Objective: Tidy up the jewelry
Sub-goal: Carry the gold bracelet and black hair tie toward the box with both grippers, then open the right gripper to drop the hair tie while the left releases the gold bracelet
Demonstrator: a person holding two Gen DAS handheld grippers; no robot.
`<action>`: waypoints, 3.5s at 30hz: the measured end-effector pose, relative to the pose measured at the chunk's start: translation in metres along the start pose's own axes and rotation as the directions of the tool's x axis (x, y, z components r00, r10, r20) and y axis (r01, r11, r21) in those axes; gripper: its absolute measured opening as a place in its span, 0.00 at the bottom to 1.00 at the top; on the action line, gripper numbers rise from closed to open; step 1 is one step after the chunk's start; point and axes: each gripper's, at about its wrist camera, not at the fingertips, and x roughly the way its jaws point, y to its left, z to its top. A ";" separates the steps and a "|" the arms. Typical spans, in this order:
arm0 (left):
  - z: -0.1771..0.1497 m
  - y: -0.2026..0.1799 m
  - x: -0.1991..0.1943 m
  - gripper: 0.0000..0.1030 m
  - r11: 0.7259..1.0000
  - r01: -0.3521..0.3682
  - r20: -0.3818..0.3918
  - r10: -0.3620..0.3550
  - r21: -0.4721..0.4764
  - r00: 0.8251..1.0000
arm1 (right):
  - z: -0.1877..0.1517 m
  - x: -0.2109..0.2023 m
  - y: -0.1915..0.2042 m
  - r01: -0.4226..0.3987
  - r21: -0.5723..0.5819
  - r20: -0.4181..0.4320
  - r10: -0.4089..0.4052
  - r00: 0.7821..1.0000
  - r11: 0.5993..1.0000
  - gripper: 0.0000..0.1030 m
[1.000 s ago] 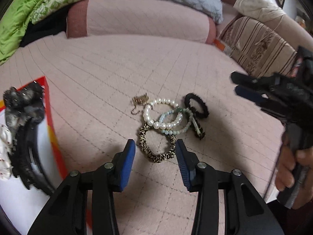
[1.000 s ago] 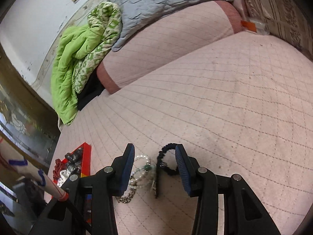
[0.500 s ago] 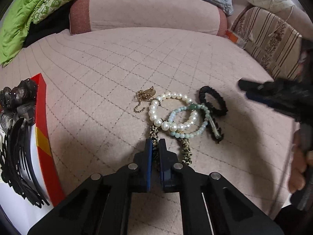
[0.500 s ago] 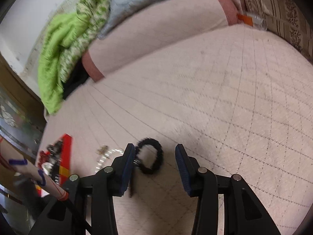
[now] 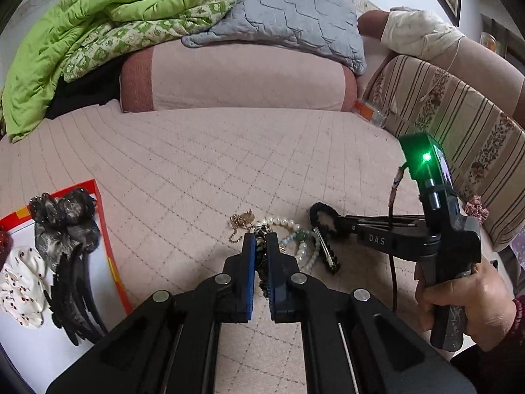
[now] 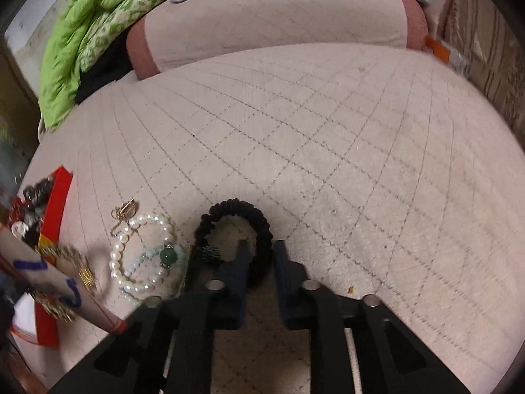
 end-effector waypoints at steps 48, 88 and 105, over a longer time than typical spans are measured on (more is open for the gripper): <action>-0.024 0.105 -0.097 0.06 0.959 -0.220 0.109 0.241 -0.178 0.964 | -0.025 -0.087 0.169 -0.399 -0.273 0.246 0.465 0.850 0.875 0.10; -0.074 0.247 -0.106 0.06 0.821 -0.412 -0.107 0.404 -0.395 0.909 | -0.072 -0.026 0.285 -0.430 -0.408 0.007 0.474 0.880 0.805 0.10; -0.073 0.247 -0.102 0.06 0.816 -0.432 -0.112 0.424 -0.384 0.899 | -0.074 -0.022 0.286 -0.416 -0.424 0.001 0.460 0.888 0.804 0.11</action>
